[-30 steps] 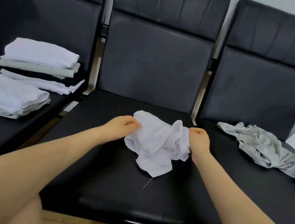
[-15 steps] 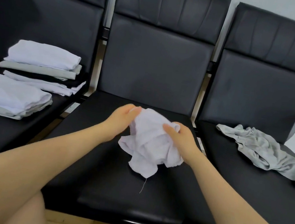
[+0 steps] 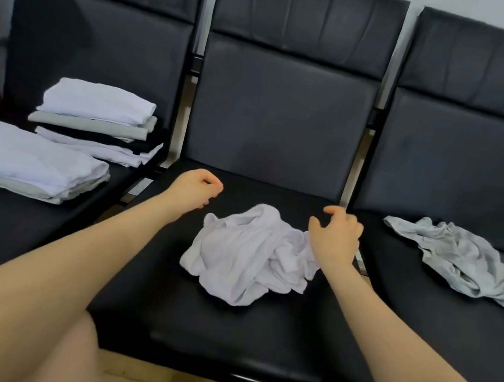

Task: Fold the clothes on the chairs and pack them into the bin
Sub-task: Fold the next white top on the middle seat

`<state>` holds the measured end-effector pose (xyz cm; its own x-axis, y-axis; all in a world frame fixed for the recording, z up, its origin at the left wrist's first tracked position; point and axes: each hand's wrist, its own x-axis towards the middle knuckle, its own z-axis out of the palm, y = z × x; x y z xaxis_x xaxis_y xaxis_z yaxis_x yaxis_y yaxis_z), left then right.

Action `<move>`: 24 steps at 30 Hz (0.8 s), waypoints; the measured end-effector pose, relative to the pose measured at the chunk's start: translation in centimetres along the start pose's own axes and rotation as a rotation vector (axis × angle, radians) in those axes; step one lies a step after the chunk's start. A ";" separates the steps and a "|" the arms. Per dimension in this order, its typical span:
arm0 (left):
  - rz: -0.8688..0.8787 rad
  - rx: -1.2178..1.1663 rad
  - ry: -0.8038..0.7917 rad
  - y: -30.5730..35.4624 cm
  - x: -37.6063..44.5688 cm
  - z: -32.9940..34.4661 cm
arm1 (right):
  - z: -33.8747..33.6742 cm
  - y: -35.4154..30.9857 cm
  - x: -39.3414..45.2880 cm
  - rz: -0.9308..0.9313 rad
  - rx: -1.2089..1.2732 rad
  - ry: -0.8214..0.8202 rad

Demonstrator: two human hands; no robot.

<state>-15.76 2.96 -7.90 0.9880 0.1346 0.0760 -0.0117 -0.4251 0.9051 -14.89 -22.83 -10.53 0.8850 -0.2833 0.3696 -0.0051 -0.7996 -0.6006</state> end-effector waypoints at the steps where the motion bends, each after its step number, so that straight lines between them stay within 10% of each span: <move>1: -0.007 0.001 0.024 -0.4 0.2 -0.4 | -0.6 -0.2 -0.2 -0.095 0.079 0.040; 4: -0.053 0.099 0.008 -1.1 0.0 -0.7 | -2.3 -1.8 -1.6 -0.242 0.326 -0.149; 12: -0.149 0.530 -0.214 -4.0 -3.1 0.9 | 0.9 -4.5 -6.6 -0.167 -0.282 -0.621; 24: -0.273 -0.556 -0.146 -2.5 -2.8 -0.8 | -0.1 -3.6 -7.0 0.176 0.526 -0.371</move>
<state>-18.60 4.39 -9.98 0.9771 0.0326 -0.2101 0.2036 0.1409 0.9689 -21.05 -18.05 -10.93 0.9937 -0.1095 0.0223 -0.0195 -0.3666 -0.9302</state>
